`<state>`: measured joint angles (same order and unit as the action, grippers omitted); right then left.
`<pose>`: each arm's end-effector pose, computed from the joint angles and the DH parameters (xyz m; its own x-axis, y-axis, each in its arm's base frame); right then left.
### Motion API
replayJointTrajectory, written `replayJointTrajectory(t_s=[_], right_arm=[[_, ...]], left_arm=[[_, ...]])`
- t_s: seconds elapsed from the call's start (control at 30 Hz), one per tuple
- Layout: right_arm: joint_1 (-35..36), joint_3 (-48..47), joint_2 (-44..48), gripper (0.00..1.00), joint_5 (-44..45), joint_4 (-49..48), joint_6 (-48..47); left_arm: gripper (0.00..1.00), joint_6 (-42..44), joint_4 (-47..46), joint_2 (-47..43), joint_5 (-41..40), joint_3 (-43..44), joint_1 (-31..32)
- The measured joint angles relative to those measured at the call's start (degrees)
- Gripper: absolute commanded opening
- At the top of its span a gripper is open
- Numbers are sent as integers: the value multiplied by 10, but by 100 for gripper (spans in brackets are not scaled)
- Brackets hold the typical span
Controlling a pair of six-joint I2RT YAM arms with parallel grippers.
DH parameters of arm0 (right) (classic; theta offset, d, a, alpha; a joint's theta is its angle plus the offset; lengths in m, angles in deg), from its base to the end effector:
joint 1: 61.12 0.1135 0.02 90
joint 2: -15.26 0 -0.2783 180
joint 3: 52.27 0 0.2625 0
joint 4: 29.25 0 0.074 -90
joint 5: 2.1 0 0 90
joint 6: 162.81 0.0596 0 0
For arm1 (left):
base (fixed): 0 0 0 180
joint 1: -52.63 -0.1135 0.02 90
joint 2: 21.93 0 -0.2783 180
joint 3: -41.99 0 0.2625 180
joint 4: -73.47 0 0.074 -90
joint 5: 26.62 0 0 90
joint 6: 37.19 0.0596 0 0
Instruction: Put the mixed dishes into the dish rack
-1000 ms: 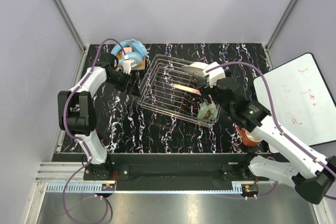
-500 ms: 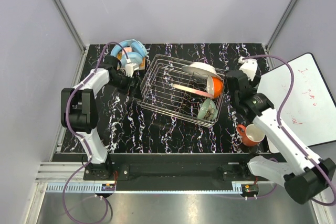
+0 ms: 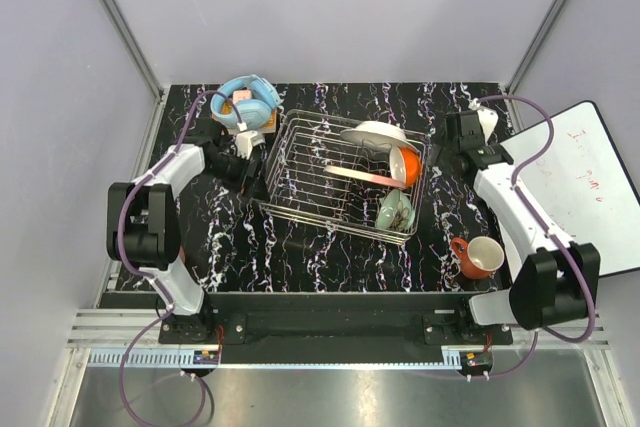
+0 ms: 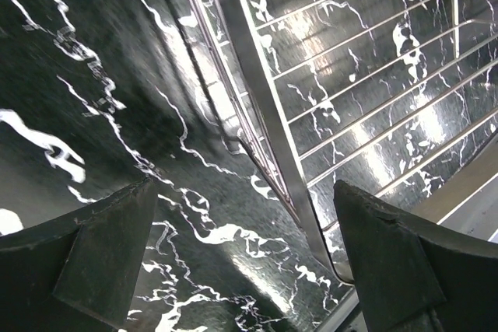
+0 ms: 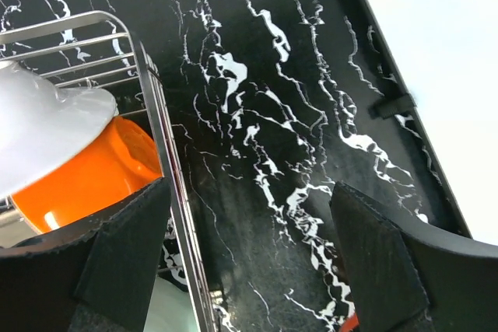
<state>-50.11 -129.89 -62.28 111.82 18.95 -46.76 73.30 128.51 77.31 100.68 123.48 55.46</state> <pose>0.3072 0.0351 0.2900 -0.6166 0.2890 -0.7323 0.4028 0.9150 0.0220 0.3484 -0.0534 0.1922 -0.8173 0.3192 -0.4798 0.5385 0.7194 -0.4387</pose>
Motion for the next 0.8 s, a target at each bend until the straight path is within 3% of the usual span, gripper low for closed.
replayJointTrajectory(t_s=[0.23, 0.5, 0.57, 0.6, 0.8], right_arm=[[-7, -21, -28, 92, -37, -3, -6], [-7, -9, 50, 83, -35, 24, -9], [-7, 5, 88, 88, -35, 42, 3], [-7, 12, 107, 99, -35, 54, 13], [-18, 69, 219, 100, -75, 128, 142]], left_arm=[[99, 0, 3, -52, -3, -59, 0], [99, 15, 32, -100, -22, -93, 1], [99, 21, 42, -102, -24, -92, 1], [99, 23, 48, -103, -25, -91, 1], [99, 41, 73, -117, -28, -91, 1]])
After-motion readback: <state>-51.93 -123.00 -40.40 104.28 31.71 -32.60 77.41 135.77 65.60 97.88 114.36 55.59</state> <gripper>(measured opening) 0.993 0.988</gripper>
